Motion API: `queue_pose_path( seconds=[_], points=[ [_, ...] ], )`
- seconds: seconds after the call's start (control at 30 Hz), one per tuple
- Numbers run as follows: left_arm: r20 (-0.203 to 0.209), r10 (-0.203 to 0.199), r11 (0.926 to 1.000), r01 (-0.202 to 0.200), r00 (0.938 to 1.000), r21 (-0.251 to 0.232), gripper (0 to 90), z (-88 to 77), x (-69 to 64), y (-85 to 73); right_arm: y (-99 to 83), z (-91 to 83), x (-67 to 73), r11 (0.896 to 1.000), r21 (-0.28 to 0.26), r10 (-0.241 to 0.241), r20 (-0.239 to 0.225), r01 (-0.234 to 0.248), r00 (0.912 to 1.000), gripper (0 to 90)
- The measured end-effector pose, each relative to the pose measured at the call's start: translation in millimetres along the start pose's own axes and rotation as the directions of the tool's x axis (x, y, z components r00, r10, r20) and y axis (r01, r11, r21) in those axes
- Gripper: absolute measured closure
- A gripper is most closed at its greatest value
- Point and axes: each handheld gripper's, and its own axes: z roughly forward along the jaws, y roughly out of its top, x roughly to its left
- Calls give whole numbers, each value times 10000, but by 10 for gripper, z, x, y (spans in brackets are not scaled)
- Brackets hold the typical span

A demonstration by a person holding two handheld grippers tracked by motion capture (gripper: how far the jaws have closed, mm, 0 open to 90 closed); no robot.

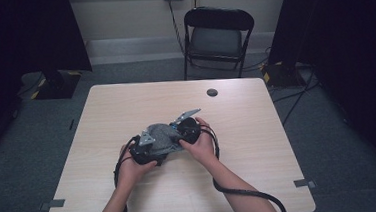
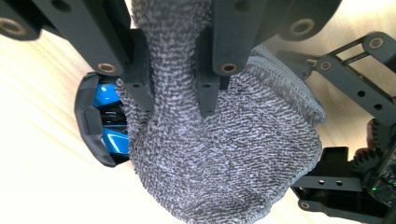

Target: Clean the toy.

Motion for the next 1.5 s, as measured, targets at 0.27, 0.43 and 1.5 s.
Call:
queue_pose_path(
  seconds=[0.27,0.43,1.5],
  points=[
    [62,-74,10000,74,10000,-4,259,3,-1,-1,10,-2,-47,9998,60,212,117,-213,9997,733],
    [65,-66,10000,67,10000,-4,259,2,-1,-1,15,-32,-127,9994,82,321,294,-323,9991,733],
    [21,-76,10000,76,10000,-16,259,2,-4,-1,25,-153,-509,9936,-1,1125,1143,-1132,9871,733]
  ],
)
